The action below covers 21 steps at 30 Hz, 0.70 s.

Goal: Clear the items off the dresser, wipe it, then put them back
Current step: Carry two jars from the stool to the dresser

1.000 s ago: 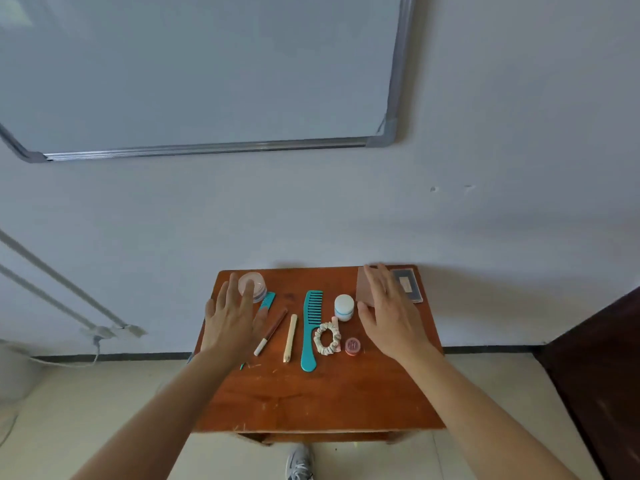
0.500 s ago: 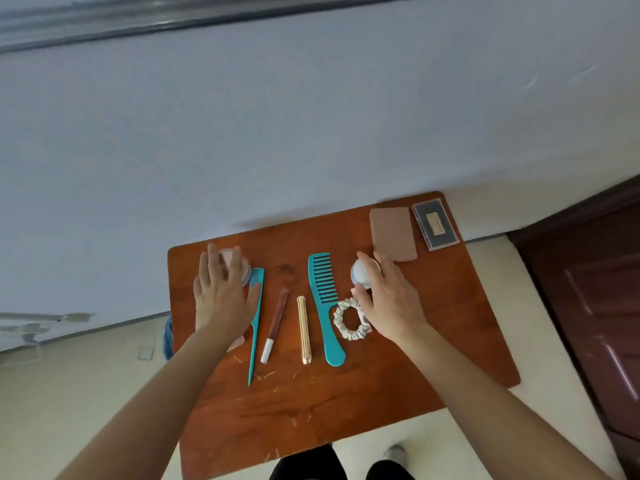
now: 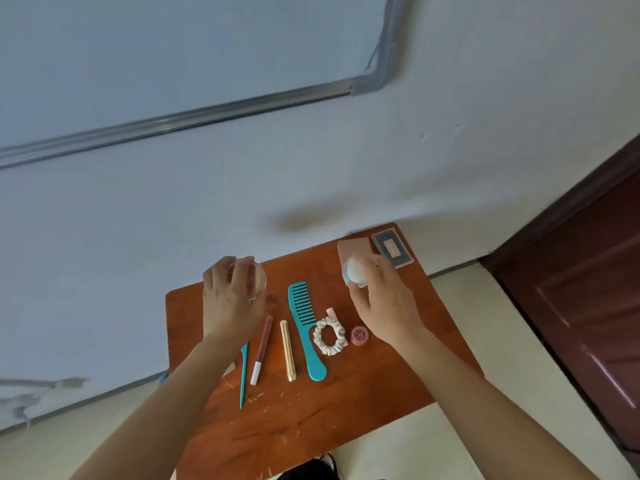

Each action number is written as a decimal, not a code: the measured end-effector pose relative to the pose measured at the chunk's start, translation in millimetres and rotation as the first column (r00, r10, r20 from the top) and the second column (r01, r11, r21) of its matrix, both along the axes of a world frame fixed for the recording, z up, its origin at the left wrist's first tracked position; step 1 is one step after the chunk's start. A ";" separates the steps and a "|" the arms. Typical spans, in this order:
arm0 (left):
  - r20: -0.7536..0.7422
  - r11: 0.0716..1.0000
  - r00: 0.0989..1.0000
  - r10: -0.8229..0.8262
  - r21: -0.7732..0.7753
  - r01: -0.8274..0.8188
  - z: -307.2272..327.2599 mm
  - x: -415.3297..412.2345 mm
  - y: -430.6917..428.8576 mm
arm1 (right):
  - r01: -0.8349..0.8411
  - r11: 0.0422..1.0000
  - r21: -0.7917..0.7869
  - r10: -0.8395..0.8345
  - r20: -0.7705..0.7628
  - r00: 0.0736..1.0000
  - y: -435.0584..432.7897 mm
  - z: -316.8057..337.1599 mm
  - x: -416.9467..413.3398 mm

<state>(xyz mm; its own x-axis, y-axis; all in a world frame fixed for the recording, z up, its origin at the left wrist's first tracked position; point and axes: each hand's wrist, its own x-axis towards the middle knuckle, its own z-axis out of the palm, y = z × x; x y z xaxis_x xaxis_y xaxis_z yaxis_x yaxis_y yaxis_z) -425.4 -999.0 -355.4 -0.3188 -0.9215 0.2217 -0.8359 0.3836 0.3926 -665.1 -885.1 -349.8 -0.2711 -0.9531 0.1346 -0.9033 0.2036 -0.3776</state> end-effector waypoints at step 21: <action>-0.247 0.444 0.371 -0.895 -0.556 0.702 222.1 -361.9 415.3 | 0.649 0.502 -0.572 -0.815 -0.062 0.576 548.1 181.5 -184.3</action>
